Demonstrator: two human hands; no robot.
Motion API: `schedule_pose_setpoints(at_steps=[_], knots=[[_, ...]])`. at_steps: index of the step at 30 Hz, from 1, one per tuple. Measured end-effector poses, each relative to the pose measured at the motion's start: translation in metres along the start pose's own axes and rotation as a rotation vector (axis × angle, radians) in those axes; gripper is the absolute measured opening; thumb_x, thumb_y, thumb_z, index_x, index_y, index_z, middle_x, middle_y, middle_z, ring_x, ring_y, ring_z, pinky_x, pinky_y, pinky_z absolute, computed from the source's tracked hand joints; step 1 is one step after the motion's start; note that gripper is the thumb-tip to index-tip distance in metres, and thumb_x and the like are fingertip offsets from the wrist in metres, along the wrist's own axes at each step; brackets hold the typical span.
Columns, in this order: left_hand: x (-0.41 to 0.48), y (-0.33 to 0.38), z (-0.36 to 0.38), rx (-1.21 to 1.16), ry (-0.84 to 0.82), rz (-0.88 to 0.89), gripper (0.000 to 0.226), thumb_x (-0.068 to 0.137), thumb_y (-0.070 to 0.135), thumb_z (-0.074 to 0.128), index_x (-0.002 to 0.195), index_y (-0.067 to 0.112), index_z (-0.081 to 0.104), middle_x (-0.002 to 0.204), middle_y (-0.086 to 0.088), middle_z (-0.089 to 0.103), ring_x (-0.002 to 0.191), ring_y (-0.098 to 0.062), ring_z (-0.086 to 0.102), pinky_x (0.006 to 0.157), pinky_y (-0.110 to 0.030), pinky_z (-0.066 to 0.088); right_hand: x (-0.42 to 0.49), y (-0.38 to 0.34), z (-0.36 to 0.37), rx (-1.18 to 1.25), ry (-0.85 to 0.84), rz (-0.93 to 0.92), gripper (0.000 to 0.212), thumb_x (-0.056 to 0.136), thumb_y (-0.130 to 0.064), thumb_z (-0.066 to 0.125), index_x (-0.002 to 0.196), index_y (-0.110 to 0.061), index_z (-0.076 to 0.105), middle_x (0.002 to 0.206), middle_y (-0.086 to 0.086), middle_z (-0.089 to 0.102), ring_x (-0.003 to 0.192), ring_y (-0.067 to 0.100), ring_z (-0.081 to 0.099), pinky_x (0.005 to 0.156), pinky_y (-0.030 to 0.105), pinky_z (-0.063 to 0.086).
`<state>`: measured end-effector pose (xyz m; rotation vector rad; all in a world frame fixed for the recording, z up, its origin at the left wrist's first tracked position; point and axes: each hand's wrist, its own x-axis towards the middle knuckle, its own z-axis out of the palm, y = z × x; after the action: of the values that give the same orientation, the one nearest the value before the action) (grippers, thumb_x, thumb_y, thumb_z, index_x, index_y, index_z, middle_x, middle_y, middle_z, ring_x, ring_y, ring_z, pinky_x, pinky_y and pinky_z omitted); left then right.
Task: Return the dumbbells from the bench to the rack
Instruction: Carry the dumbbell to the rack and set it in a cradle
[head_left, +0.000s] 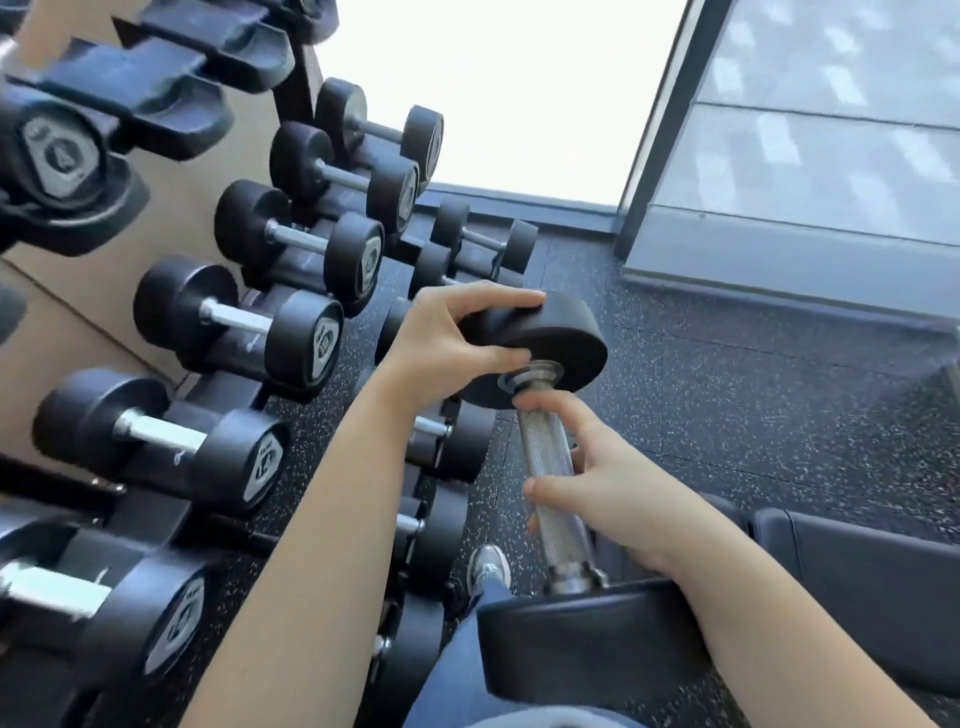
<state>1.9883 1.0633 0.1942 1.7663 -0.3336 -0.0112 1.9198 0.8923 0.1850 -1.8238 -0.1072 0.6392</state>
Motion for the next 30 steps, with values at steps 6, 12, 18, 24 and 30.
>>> schedule_pose_setpoints(at_steps=[6,12,18,24,30], knots=[[0.083,-0.012,-0.045,-0.01,-0.02,0.046,0.044,0.063,0.003,0.074,0.104,0.018,0.067,0.101,-0.008,0.068,0.097,-0.021,0.064,0.088,-0.037,0.051,0.077,-0.045,-0.02,-0.055,0.053,-0.013,0.057,0.08,-0.001,0.057,0.112,-0.047,0.045,0.068,-0.003,0.048,0.057,0.021,0.04,0.054,0.036,0.045],[0.132,-0.021,-0.073,-0.042,-0.037,0.068,0.044,0.062,0.001,0.074,0.103,0.018,0.066,0.1,-0.004,0.067,0.097,-0.018,0.064,0.087,-0.032,0.051,0.125,-0.072,-0.03,-0.084,0.057,-0.016,0.058,0.08,-0.003,0.057,0.114,-0.047,0.043,0.075,-0.005,0.051,0.059,0.023,0.048,0.066,0.048,0.053],[0.16,-0.035,-0.094,-0.06,-0.038,0.034,0.042,0.062,0.001,0.074,0.099,0.019,0.068,0.098,-0.002,0.068,0.096,-0.018,0.064,0.087,-0.033,0.051,0.161,-0.081,-0.029,-0.014,0.049,-0.003,0.058,0.08,0.001,0.056,0.109,-0.047,0.046,0.077,0.003,0.051,0.063,0.024,0.043,0.06,0.046,0.047],[0.183,-0.049,-0.114,-0.024,0.012,0.009,0.044,0.061,0.001,0.075,0.1,0.02,0.068,0.095,0.0,0.069,0.093,-0.012,0.064,0.085,-0.028,0.05,0.199,-0.09,-0.034,-0.017,-0.002,-0.018,0.06,0.079,0.0,0.059,0.108,-0.051,0.047,0.081,-0.017,0.05,0.066,0.013,0.05,0.072,0.036,0.048],[0.219,-0.068,-0.136,0.015,0.119,-0.043,0.042,0.061,0.002,0.075,0.098,0.022,0.068,0.096,0.0,0.069,0.094,-0.013,0.065,0.087,-0.032,0.051,0.257,-0.099,-0.053,-0.006,-0.125,-0.006,0.061,0.074,-0.004,0.059,0.104,-0.055,0.048,0.083,-0.003,0.055,0.064,0.027,0.047,0.07,0.06,0.05]])
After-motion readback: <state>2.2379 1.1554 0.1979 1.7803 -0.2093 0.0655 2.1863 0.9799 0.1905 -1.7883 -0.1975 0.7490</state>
